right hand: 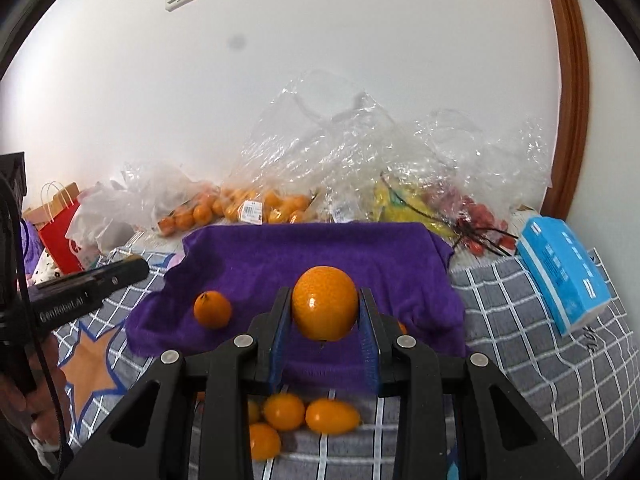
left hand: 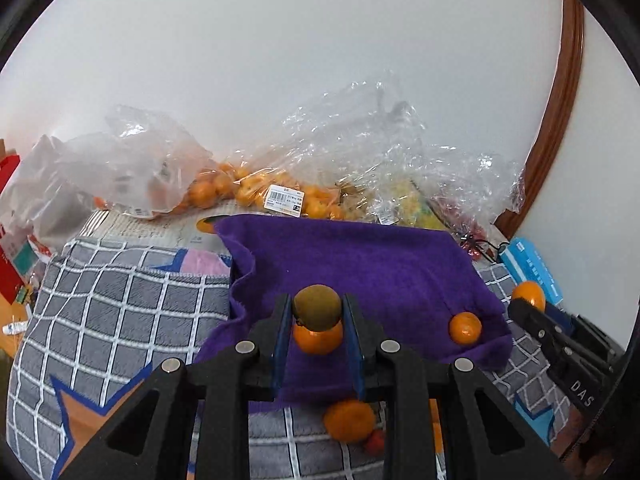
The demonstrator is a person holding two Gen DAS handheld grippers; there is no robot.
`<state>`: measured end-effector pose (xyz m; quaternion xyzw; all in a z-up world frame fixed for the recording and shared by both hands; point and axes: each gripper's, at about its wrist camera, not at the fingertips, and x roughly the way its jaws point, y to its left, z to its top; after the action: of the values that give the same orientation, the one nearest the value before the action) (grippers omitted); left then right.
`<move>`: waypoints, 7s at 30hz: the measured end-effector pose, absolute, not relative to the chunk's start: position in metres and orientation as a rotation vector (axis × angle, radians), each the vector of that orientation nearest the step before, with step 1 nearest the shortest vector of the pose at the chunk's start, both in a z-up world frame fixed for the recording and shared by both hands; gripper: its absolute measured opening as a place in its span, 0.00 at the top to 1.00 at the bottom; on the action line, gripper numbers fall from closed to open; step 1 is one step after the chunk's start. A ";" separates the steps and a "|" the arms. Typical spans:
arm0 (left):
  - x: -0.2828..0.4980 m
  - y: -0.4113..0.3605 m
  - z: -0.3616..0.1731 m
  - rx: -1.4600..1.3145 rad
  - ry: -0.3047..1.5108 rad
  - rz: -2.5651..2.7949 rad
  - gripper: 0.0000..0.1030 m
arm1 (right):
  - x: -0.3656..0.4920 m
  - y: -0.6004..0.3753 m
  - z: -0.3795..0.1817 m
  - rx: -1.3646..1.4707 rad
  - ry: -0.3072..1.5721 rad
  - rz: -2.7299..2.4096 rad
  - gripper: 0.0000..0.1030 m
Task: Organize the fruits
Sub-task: 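Carry the orange and the yellow-green fruit over the purple towel and lower them, then open both grippers to release the fruits onto the towel, then lift both open grippers back from the towel toward the fruit row, then lower the right gripper onto the large oval orange and close it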
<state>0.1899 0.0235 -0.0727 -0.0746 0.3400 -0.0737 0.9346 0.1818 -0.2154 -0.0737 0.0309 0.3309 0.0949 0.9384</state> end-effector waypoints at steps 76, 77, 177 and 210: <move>0.235 0.026 -0.132 -0.125 0.832 -0.094 0.76 | 0.216 -0.196 -0.146 0.001 0.852 0.279 0.67; 0.234 0.027 -0.132 -0.130 0.833 -0.099 0.76 | 0.216 -0.196 -0.145 0.004 0.851 0.277 0.66; 0.152 0.033 -0.143 -0.168 0.944 -0.241 0.45 | 0.164 -0.208 -0.171 -0.058 0.916 0.208 0.61; 0.173 -0.016 -0.147 -0.170 0.979 -0.209 0.62 | 0.128 -0.249 -0.148 0.034 0.818 0.187 0.62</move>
<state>0.1730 -0.0164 -0.1474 -0.0813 0.4688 -0.1000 0.8739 0.1280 -0.2486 -0.1476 0.0165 0.3973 0.0909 0.9130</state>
